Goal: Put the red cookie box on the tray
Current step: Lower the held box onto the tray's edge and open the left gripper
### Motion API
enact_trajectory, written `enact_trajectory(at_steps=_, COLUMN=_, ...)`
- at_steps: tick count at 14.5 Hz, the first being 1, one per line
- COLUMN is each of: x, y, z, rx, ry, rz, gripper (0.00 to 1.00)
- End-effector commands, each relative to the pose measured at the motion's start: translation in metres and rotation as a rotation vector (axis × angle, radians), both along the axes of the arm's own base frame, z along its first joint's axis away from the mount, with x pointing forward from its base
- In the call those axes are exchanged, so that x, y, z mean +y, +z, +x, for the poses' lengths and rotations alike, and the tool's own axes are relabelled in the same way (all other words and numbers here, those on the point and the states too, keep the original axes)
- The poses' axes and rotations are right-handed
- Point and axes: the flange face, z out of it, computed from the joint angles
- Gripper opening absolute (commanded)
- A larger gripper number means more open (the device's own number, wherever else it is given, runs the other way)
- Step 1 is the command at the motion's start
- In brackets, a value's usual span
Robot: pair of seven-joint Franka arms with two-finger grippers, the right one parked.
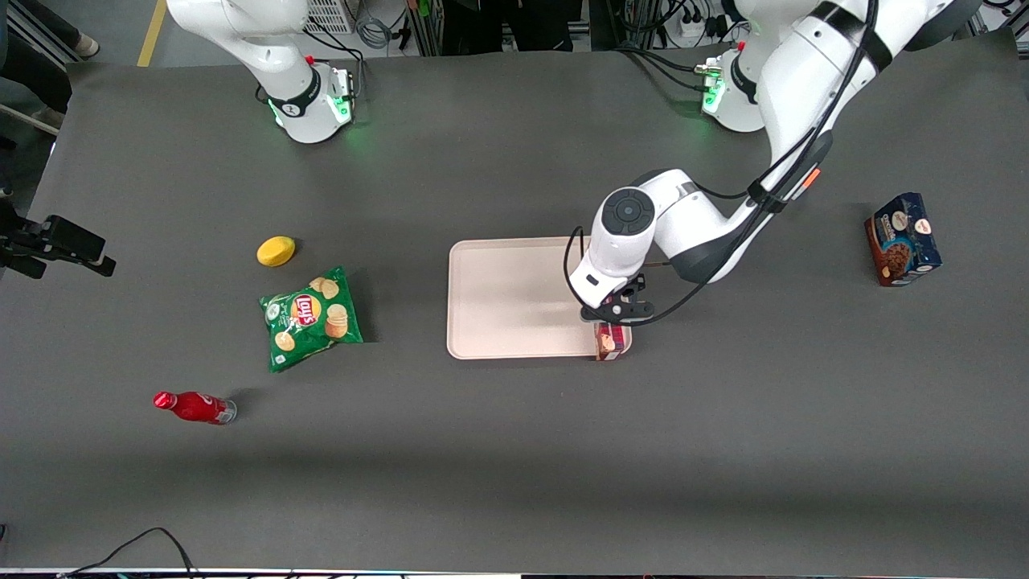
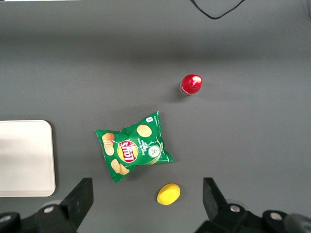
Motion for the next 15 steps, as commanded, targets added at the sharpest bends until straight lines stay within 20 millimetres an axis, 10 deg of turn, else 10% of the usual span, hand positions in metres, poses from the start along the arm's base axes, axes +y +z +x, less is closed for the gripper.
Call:
enact_trajectory(at_steps=1, x=-0.014, y=-0.001, z=0.000, rx=-0.012, ry=0.005, rz=-0.006, gripper=0.08)
enact_trajectory(at_steps=9, x=-0.014, y=-0.008, z=-0.008, rx=0.008, ry=-0.006, rz=0.019, gripper=0.12)
enact_trajectory(at_steps=14, x=-0.010, y=-0.013, z=-0.005, rx=0.012, ry=0.002, rz=0.019, gripper=1.00)
enact_trajectory(at_steps=15, x=-0.010, y=-0.013, z=-0.005, rx=0.012, ry=0.002, rz=0.019, gripper=1.00)
